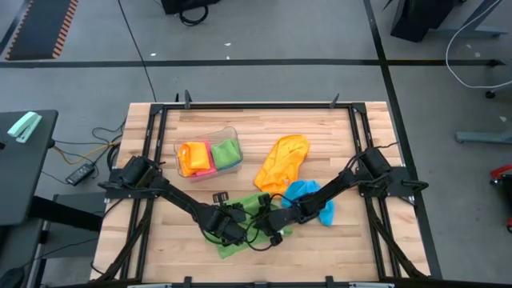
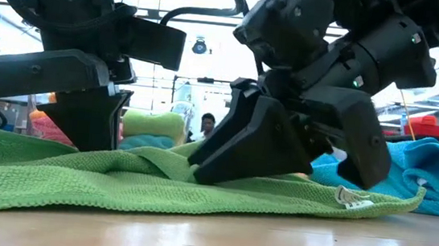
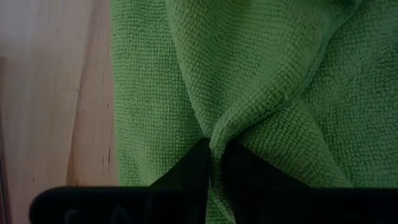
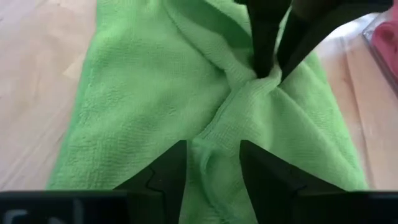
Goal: Fold microfiber towels
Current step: Fold the green microfiber towel
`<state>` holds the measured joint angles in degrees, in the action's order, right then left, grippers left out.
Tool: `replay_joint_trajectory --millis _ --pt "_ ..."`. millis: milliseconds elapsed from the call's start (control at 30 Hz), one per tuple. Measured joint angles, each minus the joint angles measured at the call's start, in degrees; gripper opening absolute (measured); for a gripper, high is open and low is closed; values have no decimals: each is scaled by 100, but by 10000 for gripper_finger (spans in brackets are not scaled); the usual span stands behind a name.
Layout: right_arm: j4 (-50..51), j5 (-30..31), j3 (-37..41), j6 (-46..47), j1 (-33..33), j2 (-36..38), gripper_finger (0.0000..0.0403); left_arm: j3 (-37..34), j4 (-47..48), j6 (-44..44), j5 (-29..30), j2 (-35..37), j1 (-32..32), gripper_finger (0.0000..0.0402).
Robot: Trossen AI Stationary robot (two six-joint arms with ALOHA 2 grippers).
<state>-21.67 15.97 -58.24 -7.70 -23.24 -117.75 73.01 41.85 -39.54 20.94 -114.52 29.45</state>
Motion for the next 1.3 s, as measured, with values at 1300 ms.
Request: replay_joint_trajectory --millis 1300 --pt "2221 205 2 369 -17 1353 40 981 400 672 -157 275 480 127"
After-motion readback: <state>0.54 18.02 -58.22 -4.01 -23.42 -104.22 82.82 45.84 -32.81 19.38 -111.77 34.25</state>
